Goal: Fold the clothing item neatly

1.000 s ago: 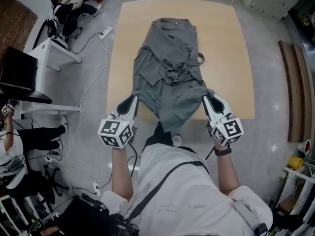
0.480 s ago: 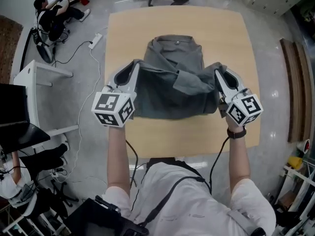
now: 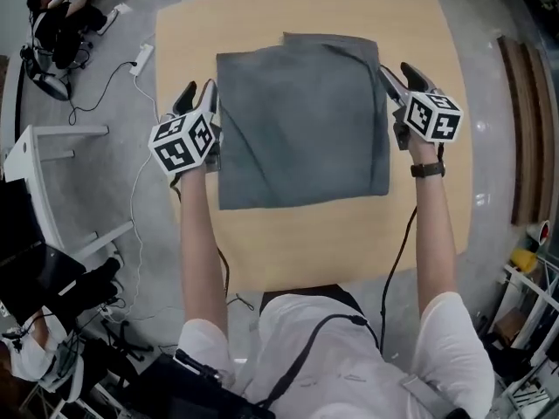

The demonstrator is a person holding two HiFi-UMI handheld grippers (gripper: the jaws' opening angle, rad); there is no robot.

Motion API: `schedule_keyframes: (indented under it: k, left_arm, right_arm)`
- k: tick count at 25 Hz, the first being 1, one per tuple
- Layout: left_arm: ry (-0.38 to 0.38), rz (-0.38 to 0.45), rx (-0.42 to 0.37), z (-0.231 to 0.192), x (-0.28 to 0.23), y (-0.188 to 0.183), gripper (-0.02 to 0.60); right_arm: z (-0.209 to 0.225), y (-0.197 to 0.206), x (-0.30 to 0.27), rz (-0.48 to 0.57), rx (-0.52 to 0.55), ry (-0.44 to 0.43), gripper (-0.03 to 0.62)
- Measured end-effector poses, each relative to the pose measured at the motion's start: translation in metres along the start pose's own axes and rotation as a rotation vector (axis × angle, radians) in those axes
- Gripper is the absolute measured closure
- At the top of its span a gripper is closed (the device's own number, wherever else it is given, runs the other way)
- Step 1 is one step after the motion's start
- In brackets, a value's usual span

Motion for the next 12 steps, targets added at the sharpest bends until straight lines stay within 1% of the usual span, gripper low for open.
schedule_keyframes:
  k: [2,4,7,9,10,12]
  left_arm:
    - [-0.015,-0.072,0.053,-0.011,0.025,0.050,0.411]
    - [-0.038,-0.166,0.103,-0.015,0.057,0.107,0.411]
    - [-0.051,-0.315,0.146,-0.001,0.107,0.181,0.411]
    - [-0.040,-0.399,0.160,0.011,0.131,0.219,0.411]
    - [-0.028,-0.426,0.175,0.015,0.139,0.233,0.411]
    - [-0.012,-0.433,0.226,0.018,0.148,0.252,0.412]
  right_arm:
    - [0.006,0.036,0.017,-0.036,-0.044,0.011,0.324]
    - [0.006,0.084,0.042,-0.097,-0.079,0.020,0.321]
    - [0.004,0.159,0.095,-0.207,-0.131,0.056,0.316]
    - [-0.002,0.201,0.126,-0.271,-0.164,0.083,0.306]
    - [-0.008,0.218,0.137,-0.294,-0.181,0.090,0.307]
    - [-0.024,0.245,0.148,-0.300,-0.222,0.082,0.307]
Point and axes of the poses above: the fingertips, and each gripper's own axes: x backward along the fingers, z to its right, y out of its underside, the point moved 8 cm from there along x, backward along the fingers, and after that the axes turned 9 degrees about y, right-handed, at the moved point
